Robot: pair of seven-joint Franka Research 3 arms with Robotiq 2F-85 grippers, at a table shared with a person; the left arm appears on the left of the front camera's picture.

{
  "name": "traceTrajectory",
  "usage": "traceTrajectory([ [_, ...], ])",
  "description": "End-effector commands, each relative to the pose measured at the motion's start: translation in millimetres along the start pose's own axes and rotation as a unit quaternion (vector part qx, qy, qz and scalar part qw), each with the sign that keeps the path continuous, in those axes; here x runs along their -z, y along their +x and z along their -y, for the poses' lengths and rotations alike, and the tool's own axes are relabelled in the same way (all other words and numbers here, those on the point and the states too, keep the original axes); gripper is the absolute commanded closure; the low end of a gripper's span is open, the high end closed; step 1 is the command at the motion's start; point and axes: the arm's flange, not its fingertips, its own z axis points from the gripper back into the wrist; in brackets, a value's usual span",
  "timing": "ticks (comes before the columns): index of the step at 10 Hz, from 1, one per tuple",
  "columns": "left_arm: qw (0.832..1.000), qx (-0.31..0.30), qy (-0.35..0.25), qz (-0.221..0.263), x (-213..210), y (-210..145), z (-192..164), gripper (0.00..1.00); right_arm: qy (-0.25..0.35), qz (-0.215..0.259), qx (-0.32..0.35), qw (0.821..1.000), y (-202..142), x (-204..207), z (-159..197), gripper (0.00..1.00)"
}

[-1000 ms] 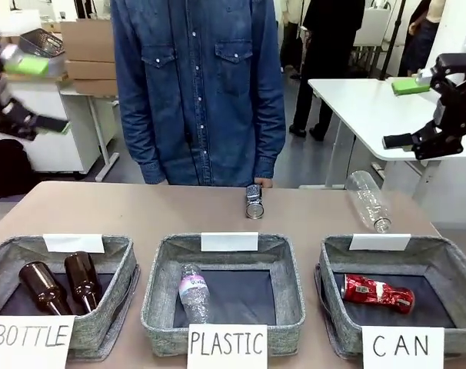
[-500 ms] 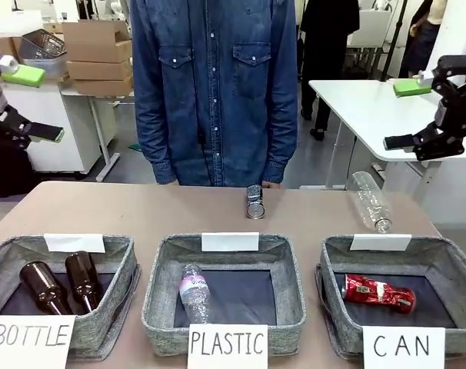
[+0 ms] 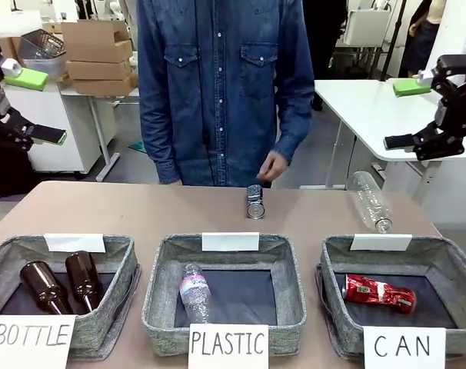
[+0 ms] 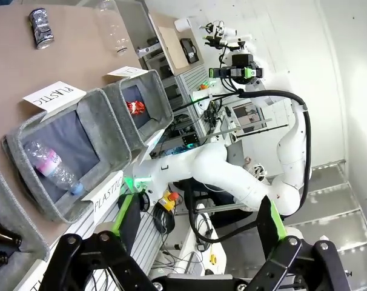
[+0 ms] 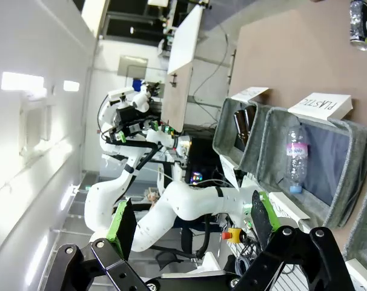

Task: Sort the can waste into the basket.
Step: Pick up the can waste from the table and place it in the right Fabric basket.

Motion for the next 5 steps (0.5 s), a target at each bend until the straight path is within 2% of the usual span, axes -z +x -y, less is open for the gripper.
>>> traceTrajectory([
  [1,1.000,0.012,-0.010,0.002,0,2,1,0.00,0.004,-0.001,0.001,1.000,-1,-1,-1,0.00],
  [2,1.000,0.012,-0.010,0.002,0,2,1,0.00,0.000,0.000,0.000,1.000,0,0,0,0.00],
  [3,1.000,0.012,-0.010,0.002,0,2,1,0.00,-0.278,0.032,0.028,0.960,13,23,10,0.00],
  [4,1.000,0.012,-0.010,0.002,0,2,1,0.00,-0.354,-0.001,0.007,0.935,34,46,23,0.00],
  [5,1.000,0.012,-0.010,0.002,0,2,1,0.00,-0.391,0.017,-0.002,0.920,54,52,33,0.00],
])
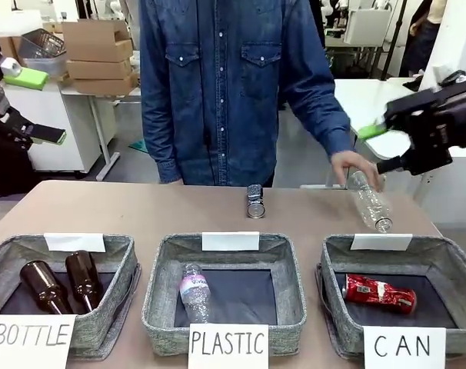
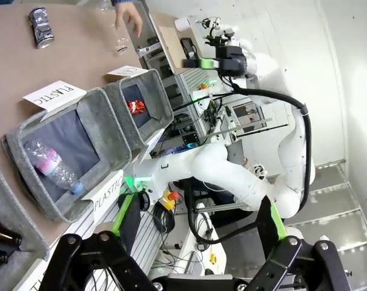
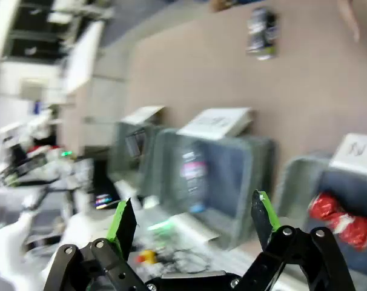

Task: Sort the can waste into the basket.
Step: Pick up the can waste from the table and place it in the right Fabric basket.

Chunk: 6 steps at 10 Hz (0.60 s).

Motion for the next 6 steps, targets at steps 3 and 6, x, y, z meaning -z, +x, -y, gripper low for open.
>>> traceTrajectory([
  [3,1.000,0.013,-0.010,0.003,1,2,2,0.00,-0.073,0.007,-0.014,0.997,12,14,2,0.00],
  [6,1.000,0.013,-0.010,0.003,1,2,2,0.00,-0.104,0.111,-0.032,0.988,-71,-107,-16,0.00],
])
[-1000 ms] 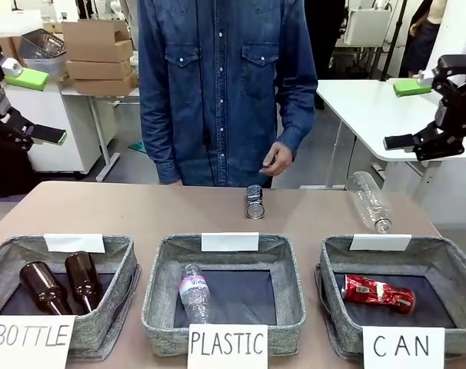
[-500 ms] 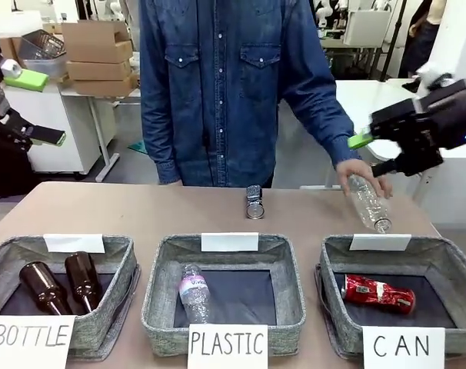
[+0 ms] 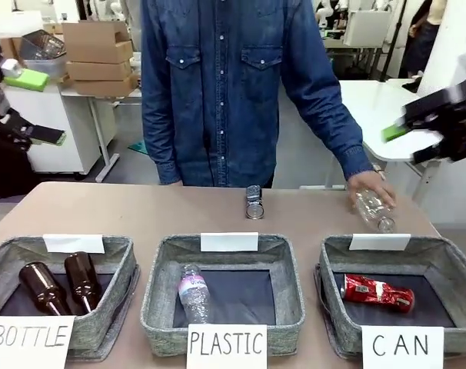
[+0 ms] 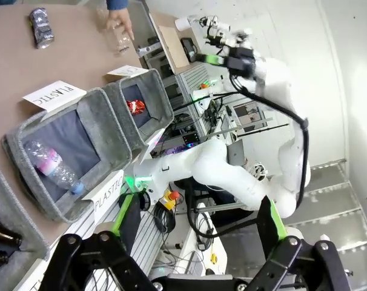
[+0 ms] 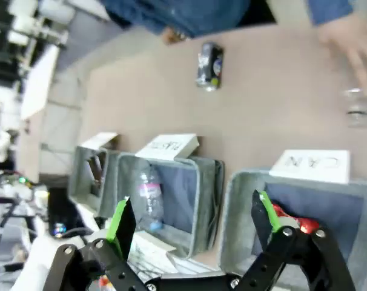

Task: Sort the can waste into the basket.
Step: Pick up the can waste from the table and place it in the right Fabric basket.

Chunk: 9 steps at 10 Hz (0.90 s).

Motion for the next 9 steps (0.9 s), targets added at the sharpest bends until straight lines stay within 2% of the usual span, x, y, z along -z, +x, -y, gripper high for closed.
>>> traceTrajectory([
  [1,1.000,0.011,-0.011,0.004,1,2,0,0.00,-0.057,0.036,0.005,0.998,-55,-53,-6,0.00],
  [9,1.000,0.011,-0.011,0.004,1,2,0,0.00,-0.062,0.018,0.002,0.998,-62,-44,14,0.00],
])
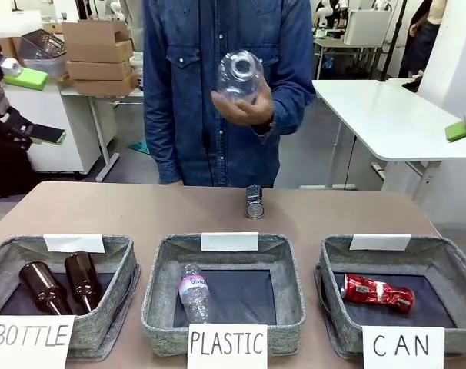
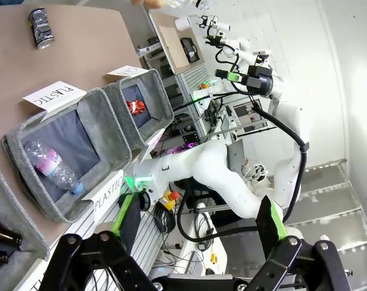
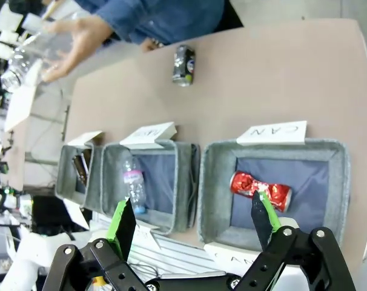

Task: Sort the can waste into the basket.
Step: Pick up the can waste from the table and place it in the right Fabric basket.

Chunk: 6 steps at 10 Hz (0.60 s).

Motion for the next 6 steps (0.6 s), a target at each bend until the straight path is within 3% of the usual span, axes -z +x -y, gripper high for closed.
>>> traceTrajectory([
  [1,1.000,0.011,-0.011,0.004,1,1,0,0.00,-0.009,0.004,0.004,1.000,-29,17,16,0.00],
  [4,1.000,0.011,-0.011,0.004,1,1,0,0.00,-0.025,0.016,0.012,0.999,-20,27,16,0.00],
  [6,1.000,0.011,-0.011,0.004,1,1,0,0.00,-0.003,-0.017,-0.006,1.000,13,74,11,0.00],
])
